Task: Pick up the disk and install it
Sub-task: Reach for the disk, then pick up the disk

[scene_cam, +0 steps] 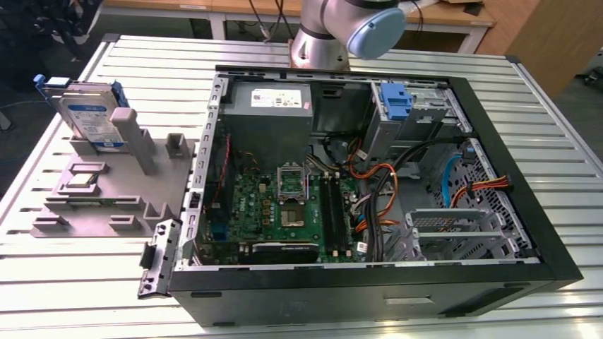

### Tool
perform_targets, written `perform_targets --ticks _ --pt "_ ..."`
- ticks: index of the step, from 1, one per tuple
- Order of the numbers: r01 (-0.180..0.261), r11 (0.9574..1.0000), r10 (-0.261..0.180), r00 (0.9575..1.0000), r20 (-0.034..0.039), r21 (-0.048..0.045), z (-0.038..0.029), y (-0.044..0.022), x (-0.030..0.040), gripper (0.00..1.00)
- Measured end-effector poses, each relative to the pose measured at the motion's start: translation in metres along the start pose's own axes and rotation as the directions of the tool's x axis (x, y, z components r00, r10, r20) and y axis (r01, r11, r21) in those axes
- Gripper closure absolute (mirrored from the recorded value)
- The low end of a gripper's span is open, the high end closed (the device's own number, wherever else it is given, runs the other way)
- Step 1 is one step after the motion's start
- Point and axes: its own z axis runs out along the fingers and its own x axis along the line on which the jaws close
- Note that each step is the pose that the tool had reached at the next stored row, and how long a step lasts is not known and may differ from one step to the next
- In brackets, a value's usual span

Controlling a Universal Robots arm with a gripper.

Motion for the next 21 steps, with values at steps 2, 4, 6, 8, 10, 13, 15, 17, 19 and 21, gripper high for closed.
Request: perform_targets --ticks 2,4,6,8,10,13,15,17,19,21 --pt "0.0 1.0 0.0 1.0 -0.0028 0.0003 0.001 -0.0004 0.0058 0.9" --pt "0.0 1.0 0.0 1.0 -0.0057 0.0005 0.002 -0.0007 0.0114 0.9" --pt "0.0 1.0 0.0 1.0 -0.0082 0.0007 0.003 -0.0013 0.0176 0.9" --pt "-0.001 1.0 0.001 1.0 -0.0095 0.0008 0.0043 -0.0019 0.0249 0.9" --pt "-0.001 1.0 0.001 0.9999 -0.0105 0.0009 0.0057 -0.0025 0.0321 0.9" --pt "-0.001 1.0 0.001 0.9999 -0.0123 0.0011 0.0075 -0.0034 0.0431 0.9" --pt "-0.001 1.0 0.001 0.9999 -0.0128 0.0011 0.0085 -0.0039 0.0496 0.9" --pt "-0.001 1.0 0.001 0.9999 -0.013 0.0011 0.0086 -0.0041 0.0507 0.9" --pt "-0.001 1.0 0.001 0.9999 -0.0131 0.0012 0.0086 -0.0041 0.0507 0.9" --pt "-0.001 1.0 0.001 0.9999 -0.0131 0.0011 0.0087 -0.0041 0.0519 0.9"
